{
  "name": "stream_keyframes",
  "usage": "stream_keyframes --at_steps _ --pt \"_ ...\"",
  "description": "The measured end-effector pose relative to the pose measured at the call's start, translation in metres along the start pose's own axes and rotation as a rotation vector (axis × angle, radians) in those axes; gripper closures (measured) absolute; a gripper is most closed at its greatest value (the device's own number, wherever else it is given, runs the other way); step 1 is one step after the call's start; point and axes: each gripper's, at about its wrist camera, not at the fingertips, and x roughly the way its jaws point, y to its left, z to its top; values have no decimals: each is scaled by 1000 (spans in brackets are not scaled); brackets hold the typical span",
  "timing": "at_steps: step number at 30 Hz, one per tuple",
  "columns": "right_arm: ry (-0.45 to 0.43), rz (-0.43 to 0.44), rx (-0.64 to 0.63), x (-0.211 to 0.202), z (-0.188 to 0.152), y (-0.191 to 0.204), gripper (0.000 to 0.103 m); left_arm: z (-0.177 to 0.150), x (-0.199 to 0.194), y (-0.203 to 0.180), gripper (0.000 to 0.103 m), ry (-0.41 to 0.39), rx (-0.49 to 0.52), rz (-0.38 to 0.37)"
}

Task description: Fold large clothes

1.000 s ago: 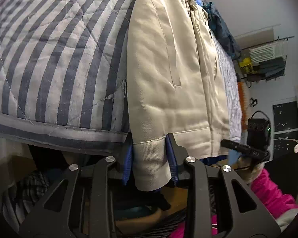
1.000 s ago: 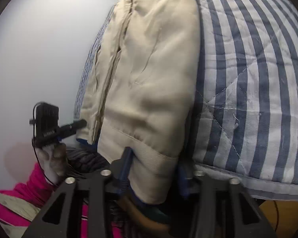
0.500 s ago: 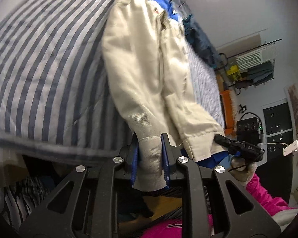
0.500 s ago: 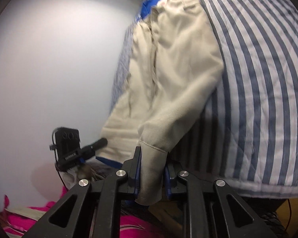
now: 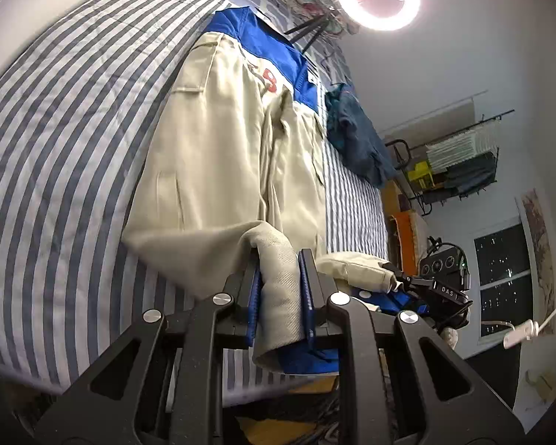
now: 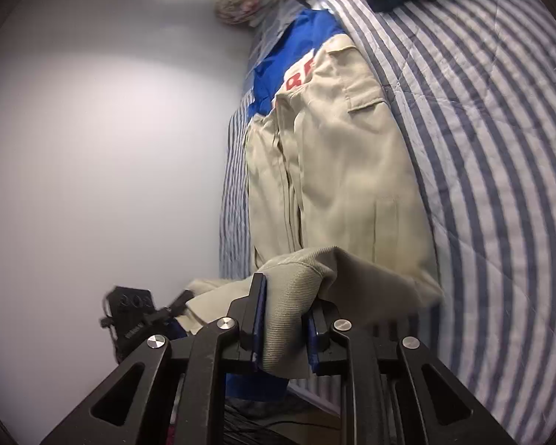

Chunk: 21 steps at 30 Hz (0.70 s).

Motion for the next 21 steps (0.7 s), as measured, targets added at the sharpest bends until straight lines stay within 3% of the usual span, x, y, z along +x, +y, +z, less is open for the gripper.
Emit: stream_keyframes --at_steps 7,12,14,17,18,21 --pt "15 2 138 29 41 -31 84 37 46 11 86 26 -15 67" --pt "37 31 247 41 55 -56 73 50 69 31 85 43 -67 85" --pt "47 68 283 43 57 -63 63 53 74 36 85 50 -86 79" --pt "31 138 327 34 60 -67 41 58 75 45 81 59 -137 47" --pt "17 160 325 26 61 -66 40 61 74 47 79 60 -151 38" --pt "-21 200 279 9 66 -59 40 68 60 48 58 0 -177 9"
